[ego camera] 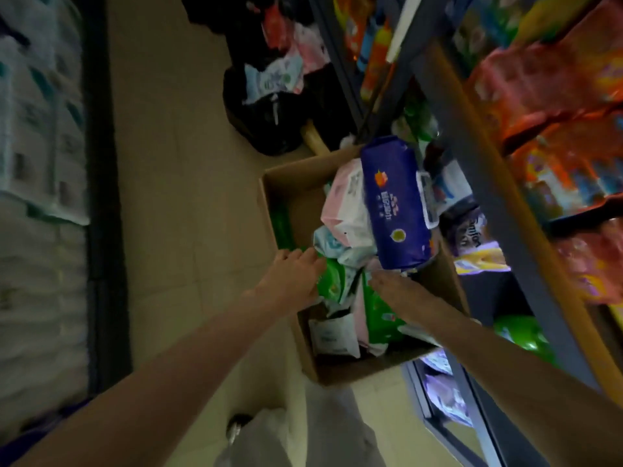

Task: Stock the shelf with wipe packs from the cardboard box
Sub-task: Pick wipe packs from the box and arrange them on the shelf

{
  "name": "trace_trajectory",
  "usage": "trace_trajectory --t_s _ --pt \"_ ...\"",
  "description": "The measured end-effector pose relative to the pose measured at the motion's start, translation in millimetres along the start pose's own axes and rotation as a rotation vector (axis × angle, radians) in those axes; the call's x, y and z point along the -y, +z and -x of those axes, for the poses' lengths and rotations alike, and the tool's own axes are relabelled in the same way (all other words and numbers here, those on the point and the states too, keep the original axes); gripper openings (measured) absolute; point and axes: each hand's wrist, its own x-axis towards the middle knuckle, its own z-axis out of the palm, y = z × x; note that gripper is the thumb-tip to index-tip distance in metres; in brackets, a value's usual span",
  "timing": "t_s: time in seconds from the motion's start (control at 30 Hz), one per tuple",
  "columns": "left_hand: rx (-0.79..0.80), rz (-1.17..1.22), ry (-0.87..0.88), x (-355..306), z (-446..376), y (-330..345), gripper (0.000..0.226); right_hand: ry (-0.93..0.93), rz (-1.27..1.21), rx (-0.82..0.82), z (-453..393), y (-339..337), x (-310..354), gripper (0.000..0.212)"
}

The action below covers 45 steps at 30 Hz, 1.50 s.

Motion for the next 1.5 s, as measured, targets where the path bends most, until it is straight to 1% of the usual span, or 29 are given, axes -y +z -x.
trace_trajectory --t_s 0.03,0.07,0.27,0.4,0.47,0.53,0.57,0.63,0.7,0.73,0.8,0.9,0.97,1.03,1.07,1.13,1.17,1.23,1.3,1.33,1.37,1.4,1.43,1.5 --pt "0.021 0.015 -0.006 -1 -9 6 0.050 -0.118 0.082 0.023 -12 8 -2 0.047" --pt "0.033 0.037 -0.028 -1 -17 11 0.050 -0.157 0.150 0.066 -22 12 0 0.049" --pt "0.063 0.184 -0.255 17 -42 28 0.043 -0.158 0.454 0.244 -50 27 0 0.038" --pt "0.038 0.247 -0.285 26 -40 32 0.041 -0.170 0.596 0.314 -36 38 -11 0.042" --pt "0.025 0.265 -0.285 27 -39 35 0.040 -0.207 0.555 0.317 -30 39 -14 0.039" --pt "0.019 0.308 -0.275 28 -39 38 0.040 -0.226 0.377 0.257 -30 28 -13 0.037" --pt "0.022 0.343 -0.261 28 -38 39 0.041 -0.229 0.246 0.201 -33 19 -11 0.038" --pt "0.030 0.378 -0.224 27 -38 42 0.043 -0.231 -0.073 0.145 -51 2 -6 0.040" --pt "0.027 0.328 -0.236 25 -37 45 0.046 -0.178 -0.392 0.141 -75 -17 -2 0.046" --pt "0.009 0.303 -0.260 26 -36 47 0.046 -0.151 -0.477 0.140 -89 -23 1 0.049" --pt "-0.051 0.296 -0.311 29 -33 50 0.045 -0.142 -0.486 0.120 -113 -25 9 0.050" --pt "-0.123 0.373 -0.330 41 -27 52 0.043 -0.161 -0.301 0.072 -136 -17 21 0.049" --pt "-0.173 0.412 -0.322 49 -23 55 0.043 -0.141 -0.239 0.097 -143 -13 28 0.051" --pt "-0.233 0.441 -0.319 52 -19 57 0.042 -0.096 -0.272 0.116 -143 -9 37 0.051" --pt "-0.258 0.455 -0.321 52 -18 58 0.041 -0.091 -0.289 0.095 -141 -6 41 0.049" --pt "-0.275 0.483 -0.325 51 -16 60 0.041 -0.121 -0.358 0.052 -135 4 50 0.038" --pt "-0.271 0.493 -0.322 50 -14 60 0.041 -0.128 -0.430 0.041 -130 7 52 0.033" --pt "-0.274 0.505 -0.309 49 -11 60 0.041 -0.108 -0.527 0.029 -123 8 49 0.035" --pt "-0.274 0.544 -0.306 50 -8 59 0.041 -0.060 -0.562 0.022 -120 0 36 0.039" --pt "-0.276 0.590 -0.317 51 -8 57 0.041 -0.026 -0.590 0.025 -118 -9 28 0.038" --pt "-0.282 0.666 -0.342 51 -9 55 0.042 0.008 -0.668 0.015 -115 -21 19 0.036" --pt "-0.282 0.795 -0.389 52 -11 52 0.047 0.043 -0.826 -0.007 -109 -38 9 0.035" --pt "-0.270 0.984 -0.454 52 -12 45 0.054 0.071 -1.046 -0.020 -100 -59 -1 0.036" --pt "-0.229 1.409 -0.534 53 -16 33 0.075 0.033 -1.454 -0.034 -83 -100 -18 0.032"
